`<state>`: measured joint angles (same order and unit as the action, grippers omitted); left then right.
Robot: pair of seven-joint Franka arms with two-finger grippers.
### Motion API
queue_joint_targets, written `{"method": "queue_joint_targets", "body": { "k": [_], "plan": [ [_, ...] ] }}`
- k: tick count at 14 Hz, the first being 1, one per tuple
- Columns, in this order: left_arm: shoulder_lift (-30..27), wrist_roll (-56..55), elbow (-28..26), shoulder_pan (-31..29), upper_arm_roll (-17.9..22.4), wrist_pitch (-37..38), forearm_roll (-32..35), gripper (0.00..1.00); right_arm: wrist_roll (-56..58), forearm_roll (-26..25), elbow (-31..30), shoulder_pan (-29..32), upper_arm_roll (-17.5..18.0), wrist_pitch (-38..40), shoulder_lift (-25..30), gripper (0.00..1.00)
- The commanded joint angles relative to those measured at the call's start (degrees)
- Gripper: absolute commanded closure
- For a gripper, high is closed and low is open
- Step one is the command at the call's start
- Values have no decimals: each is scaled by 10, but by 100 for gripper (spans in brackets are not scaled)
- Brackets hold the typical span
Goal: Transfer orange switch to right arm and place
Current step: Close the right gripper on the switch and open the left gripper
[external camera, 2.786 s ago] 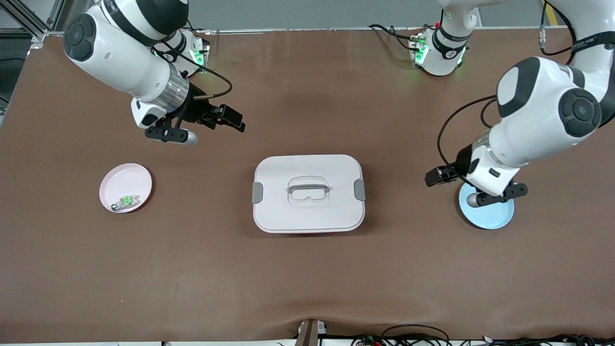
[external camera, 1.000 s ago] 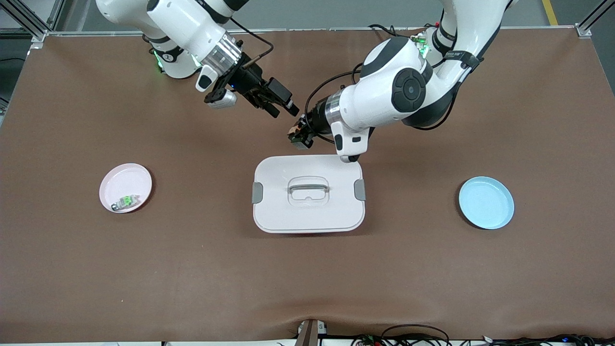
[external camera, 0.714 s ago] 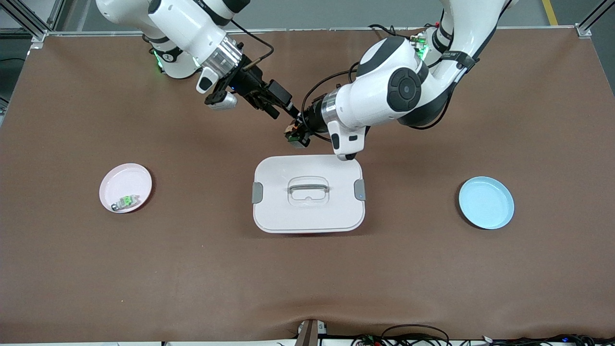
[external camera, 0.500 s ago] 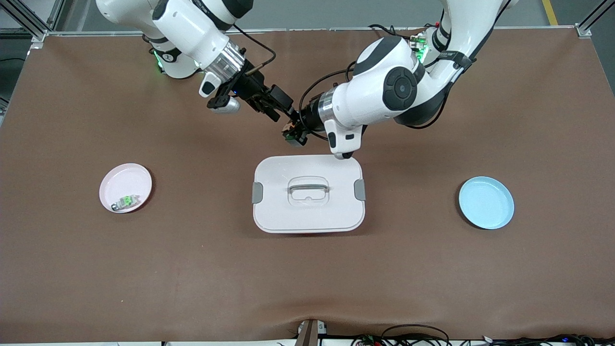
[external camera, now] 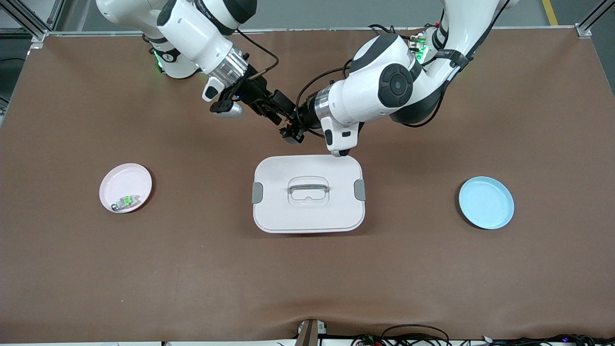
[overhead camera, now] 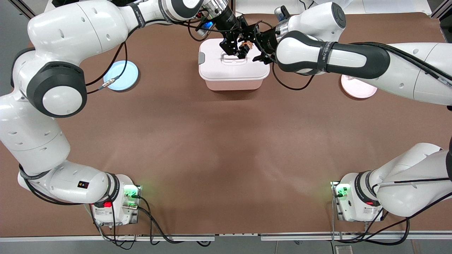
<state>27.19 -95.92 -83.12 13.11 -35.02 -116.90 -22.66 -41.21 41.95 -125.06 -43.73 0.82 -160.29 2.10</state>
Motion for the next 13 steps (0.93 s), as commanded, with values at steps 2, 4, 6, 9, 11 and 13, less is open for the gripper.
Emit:
{"method": "queue_joint_targets", "body": {
  "k": [2, 4, 6, 9, 11, 13],
  "plan": [
    [7, -9, 16, 8, 0, -1, -9, 100, 9, 16, 10, -8, -5, -5, -8, 0],
    [7, -9, 16, 8, 0, -1, -9, 100, 9, 16, 10, -8, -5, -5, -8, 13],
    [7, -9, 16, 8, 0, -1, -9, 100, 9, 16, 10, -7, -5, -4, -8, 34],
    [7, -9, 16, 8, 0, -1, -9, 100, 8, 16, 10, -7, -5, -3, -8, 66],
    [7, -9, 16, 8, 0, -1, -9, 93, 9, 16, 10, -7, -5, -3, -8, 78],
    [7, -9, 16, 8, 0, -1, -9, 91, 9, 16, 10, -7, -5, -3, -8, 87]
  ]
}}
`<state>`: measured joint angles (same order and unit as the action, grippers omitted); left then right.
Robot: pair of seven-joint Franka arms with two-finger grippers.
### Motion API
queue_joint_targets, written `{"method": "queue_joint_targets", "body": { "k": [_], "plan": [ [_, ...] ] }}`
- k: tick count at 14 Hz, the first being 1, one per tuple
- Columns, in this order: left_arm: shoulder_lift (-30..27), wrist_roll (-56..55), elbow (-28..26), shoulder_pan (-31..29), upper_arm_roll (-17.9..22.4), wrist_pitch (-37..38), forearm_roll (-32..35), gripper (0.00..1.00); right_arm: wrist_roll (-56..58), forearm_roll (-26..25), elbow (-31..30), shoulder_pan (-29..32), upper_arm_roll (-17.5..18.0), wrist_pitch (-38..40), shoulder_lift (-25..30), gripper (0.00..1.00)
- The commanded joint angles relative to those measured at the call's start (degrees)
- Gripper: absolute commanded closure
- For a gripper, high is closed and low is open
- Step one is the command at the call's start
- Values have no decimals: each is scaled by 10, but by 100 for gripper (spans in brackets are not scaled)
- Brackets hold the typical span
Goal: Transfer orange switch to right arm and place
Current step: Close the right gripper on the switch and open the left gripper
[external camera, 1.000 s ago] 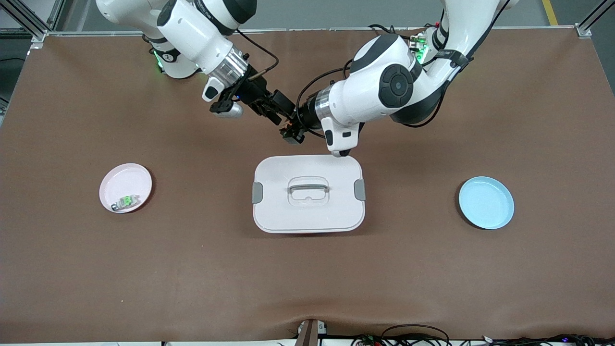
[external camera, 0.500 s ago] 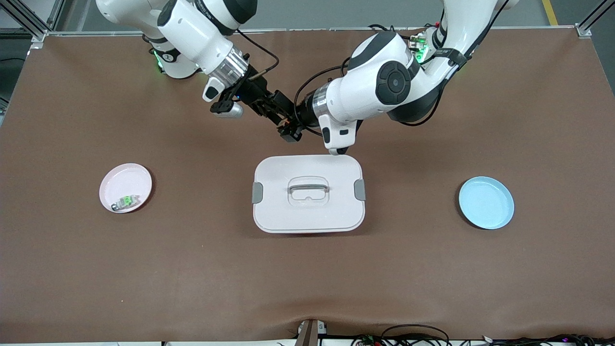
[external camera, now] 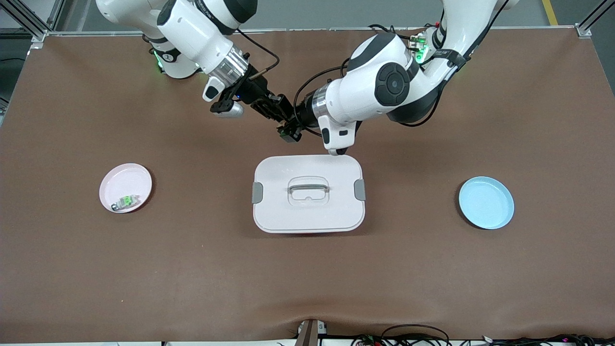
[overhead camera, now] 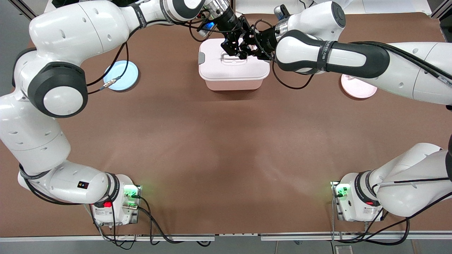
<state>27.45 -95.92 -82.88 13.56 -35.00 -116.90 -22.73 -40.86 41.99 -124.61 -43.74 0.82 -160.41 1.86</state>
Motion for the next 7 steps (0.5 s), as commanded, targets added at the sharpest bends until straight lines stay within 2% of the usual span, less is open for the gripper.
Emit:
{"method": "queue_joint_targets", "body": {
  "k": [1, 7],
  "plan": [
    [4, -9, 14, 3, -1, -1, -8, 89, 5, 16, 5, -7, -5, -2, -5, 87],
    [4, -9, 17, 3, 1, -1, -8, 88, 3, 17, 5, -6, -5, -1, -5, 87]
  ]
}}
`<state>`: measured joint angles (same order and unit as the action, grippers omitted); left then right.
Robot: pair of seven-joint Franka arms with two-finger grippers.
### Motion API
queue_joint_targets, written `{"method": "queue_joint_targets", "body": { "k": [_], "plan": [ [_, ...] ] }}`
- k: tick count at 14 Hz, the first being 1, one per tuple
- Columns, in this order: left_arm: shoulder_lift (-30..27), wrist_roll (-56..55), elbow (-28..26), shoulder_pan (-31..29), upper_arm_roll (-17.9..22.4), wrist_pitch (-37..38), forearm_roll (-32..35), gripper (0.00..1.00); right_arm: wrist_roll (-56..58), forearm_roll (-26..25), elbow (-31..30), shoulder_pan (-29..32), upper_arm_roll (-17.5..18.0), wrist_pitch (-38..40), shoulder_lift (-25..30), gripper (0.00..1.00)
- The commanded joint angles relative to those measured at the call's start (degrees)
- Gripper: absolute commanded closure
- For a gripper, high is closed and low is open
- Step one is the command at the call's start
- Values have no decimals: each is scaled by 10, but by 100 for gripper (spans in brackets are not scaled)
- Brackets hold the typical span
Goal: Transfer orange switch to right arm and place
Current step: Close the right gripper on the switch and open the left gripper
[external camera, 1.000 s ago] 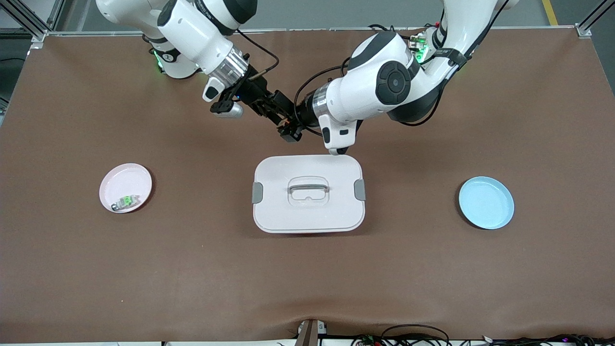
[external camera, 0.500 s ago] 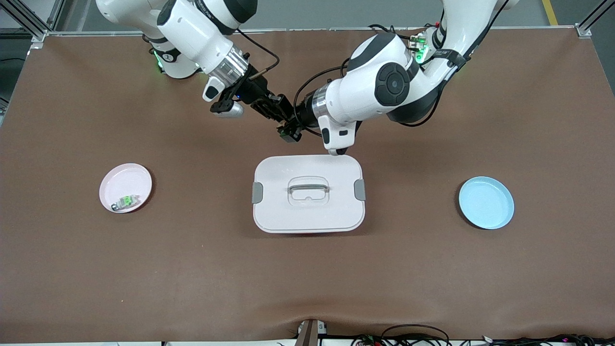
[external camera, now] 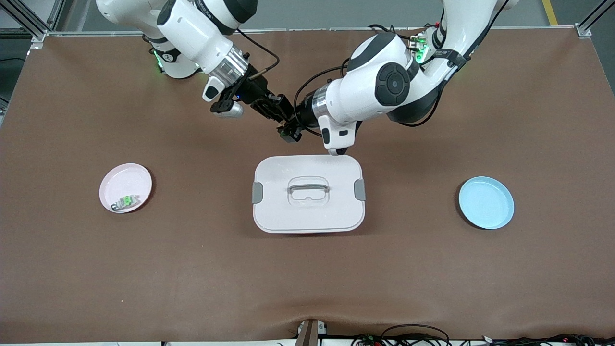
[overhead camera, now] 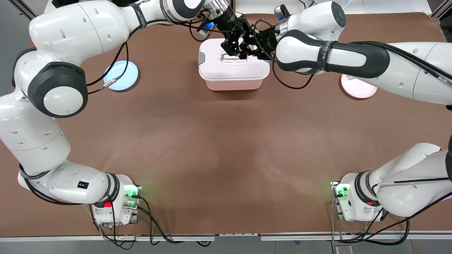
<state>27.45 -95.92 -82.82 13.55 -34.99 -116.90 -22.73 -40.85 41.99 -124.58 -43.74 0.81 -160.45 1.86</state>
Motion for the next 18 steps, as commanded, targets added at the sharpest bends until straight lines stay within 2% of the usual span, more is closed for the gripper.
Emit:
{"method": "queue_joint_targets", "body": {
  "k": [1, 2, 3, 6, 7, 9, 15, 18],
  "plan": [
    [4, -8, 17, 2, 1, -1, -8, 79, 2, 17, 5, -6, -5, 1, -5, 87],
    [4, -8, 17, 2, 1, -1, -8, 62, 2, 17, 5, -6, -5, 1, -5, 87],
    [4, -8, 18, 2, 2, -1, -8, 60, 2, 16, 5, -6, -5, 1, -5, 87],
    [4, -8, 24, 2, 2, -1, -8, 61, 2, 17, 6, -6, -5, 1, -5, 87],
    [4, -5, 25, 2, 3, -1, -8, 50, 2, 17, 5, -6, -5, 1, -5, 87],
    [1, -1, 26, 2, 4, -1, -3, 0, 2, 17, 5, -6, -5, 1, -5, 87],
    [-7, 0, 37, -9, 12, 4, 7, 0, 2, 17, 6, 0, -7, 9, -2, 87],
    [-27, 0, 37, -10, 33, 12, 91, 0, 2, 17, 29, 18, -11, 79, -1, 87]
  ]
}}
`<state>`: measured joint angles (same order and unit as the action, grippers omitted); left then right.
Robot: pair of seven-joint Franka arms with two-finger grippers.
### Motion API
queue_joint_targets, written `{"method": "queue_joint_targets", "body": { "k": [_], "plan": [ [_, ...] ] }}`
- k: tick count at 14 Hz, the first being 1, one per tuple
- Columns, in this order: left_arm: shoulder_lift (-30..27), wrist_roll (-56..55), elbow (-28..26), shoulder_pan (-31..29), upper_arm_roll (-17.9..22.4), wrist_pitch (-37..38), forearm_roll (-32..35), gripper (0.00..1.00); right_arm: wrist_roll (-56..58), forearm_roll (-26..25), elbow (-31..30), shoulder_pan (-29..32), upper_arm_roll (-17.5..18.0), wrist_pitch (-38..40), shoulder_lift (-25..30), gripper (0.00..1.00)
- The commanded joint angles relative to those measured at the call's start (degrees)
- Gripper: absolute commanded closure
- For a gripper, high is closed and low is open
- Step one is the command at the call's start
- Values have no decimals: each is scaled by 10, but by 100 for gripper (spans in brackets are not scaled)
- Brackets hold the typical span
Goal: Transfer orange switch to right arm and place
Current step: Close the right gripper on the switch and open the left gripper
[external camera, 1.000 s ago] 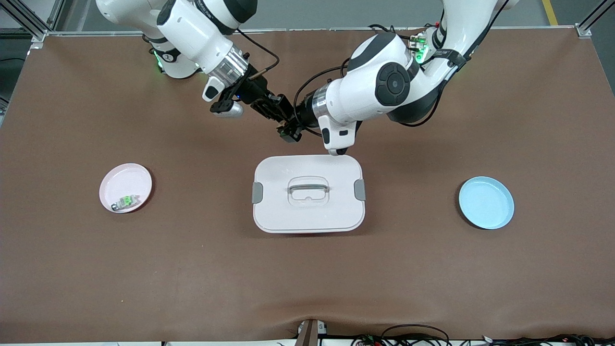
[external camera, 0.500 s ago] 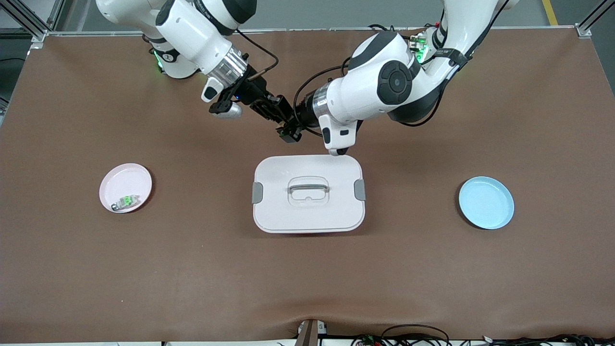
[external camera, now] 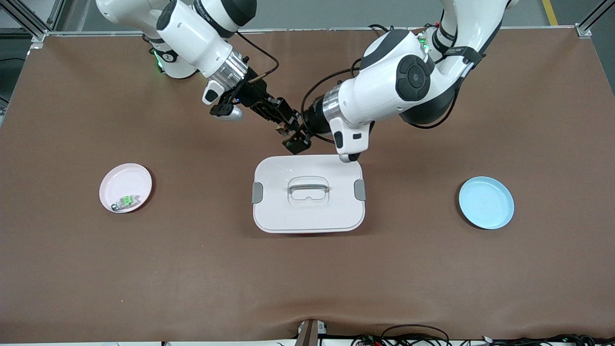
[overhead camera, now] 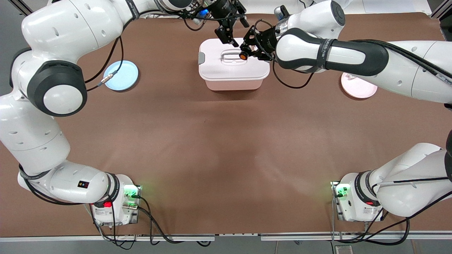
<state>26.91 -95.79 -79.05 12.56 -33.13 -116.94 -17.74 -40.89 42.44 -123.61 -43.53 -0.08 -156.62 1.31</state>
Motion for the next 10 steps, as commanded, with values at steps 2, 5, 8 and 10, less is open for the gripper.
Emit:
{"method": "queue_joint_targets", "body": {
  "k": [2, 5, 8, 10],
  "plan": [
    [-21, -1, -1, -12, 15, 26, 104, 0, 8, 5, 28, 33, -3, 86, 9, 87],
    [-23, 37, -1, -31, 15, 54, 185, 0, 16, -25, 71, 67, -3, 183, 10, 87],
    [-33, 133, -2, -43, 16, 114, 252, 0, 27, -96, 130, 106, -2, 297, 8, 87],
    [-41, 198, -3, -72, 15, 132, 278, 0, 98, -125, 146, 123, -3, 346, 8, 85]
  ]
}}
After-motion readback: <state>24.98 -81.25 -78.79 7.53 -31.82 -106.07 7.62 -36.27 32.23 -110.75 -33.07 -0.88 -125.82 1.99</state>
